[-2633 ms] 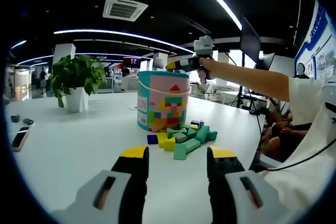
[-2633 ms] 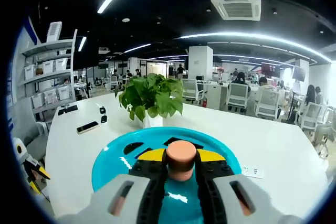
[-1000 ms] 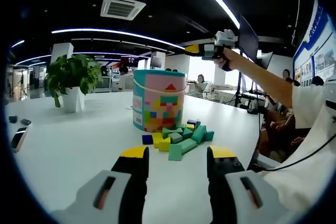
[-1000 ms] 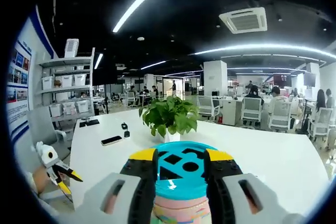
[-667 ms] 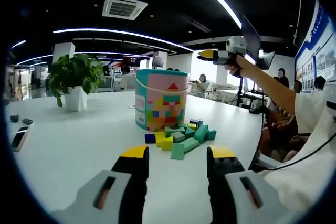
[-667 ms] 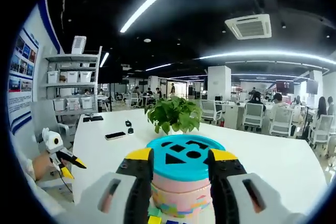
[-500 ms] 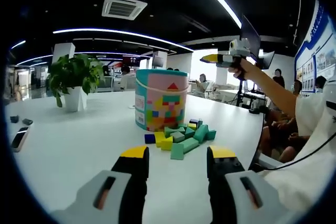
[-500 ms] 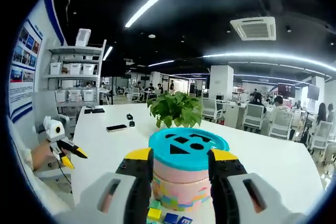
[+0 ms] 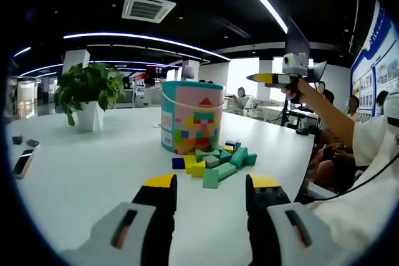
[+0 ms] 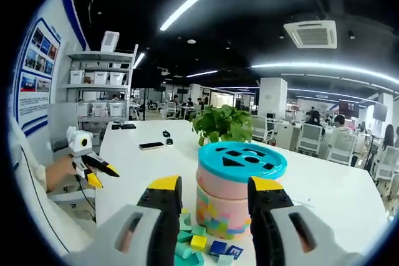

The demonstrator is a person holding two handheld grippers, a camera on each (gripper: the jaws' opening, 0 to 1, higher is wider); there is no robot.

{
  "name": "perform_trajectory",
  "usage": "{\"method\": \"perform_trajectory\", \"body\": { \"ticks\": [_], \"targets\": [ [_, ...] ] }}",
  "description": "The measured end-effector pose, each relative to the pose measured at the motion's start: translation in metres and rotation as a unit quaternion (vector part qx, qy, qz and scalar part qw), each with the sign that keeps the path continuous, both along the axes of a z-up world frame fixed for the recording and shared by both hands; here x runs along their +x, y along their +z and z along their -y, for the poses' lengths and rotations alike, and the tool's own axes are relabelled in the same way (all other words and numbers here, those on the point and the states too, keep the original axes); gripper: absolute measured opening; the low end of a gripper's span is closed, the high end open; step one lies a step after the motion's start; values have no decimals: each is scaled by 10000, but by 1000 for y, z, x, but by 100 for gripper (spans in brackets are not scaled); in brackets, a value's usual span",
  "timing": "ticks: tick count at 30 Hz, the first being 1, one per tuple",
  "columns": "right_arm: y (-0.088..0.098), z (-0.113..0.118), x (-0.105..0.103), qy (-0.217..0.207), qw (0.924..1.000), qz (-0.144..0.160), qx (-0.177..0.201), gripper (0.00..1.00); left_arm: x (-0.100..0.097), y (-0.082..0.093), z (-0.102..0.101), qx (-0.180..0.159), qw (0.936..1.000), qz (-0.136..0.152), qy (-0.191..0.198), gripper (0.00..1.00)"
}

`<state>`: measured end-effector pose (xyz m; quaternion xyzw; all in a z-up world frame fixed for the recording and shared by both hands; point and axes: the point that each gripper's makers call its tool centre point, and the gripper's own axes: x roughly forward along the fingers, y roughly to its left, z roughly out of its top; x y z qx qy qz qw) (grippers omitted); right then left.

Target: Arrange the toys in the designated storage area by placing each visible toy with the group until no toy remains scattered across the table.

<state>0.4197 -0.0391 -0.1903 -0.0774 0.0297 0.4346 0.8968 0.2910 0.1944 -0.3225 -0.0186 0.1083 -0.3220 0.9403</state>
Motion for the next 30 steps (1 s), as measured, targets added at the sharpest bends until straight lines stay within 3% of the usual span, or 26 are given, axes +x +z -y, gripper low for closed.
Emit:
{"method": "perform_trajectory", "body": {
  "ticks": [5,8,13,16,19,25,30],
  "targets": [
    [-4,8,-1,-67,9999,59,-47,40,0,0,0,8,10000,9,-8,45],
    [-8,12,-2,-114,9999,82,-28,34,0,0,0,13,10000,11,-9,45],
    [-20,18,-5,-188,9998,81,-21,33,1,0,-1,17,10000,10,3,45],
    [-30,18,-8,-141,9999,65,-58,36,2,0,-1,16,10000,8,2,45],
    [-30,12,-18,214,9994,43,277,45,2,0,-1,20,10000,6,7,45],
    [-48,15,-25,160,9998,104,-80,44,1,0,-1,25,10000,18,12,45],
    [-71,19,-36,-32,9984,267,-495,33,1,0,0,37,10000,20,2,45]
  ]
}}
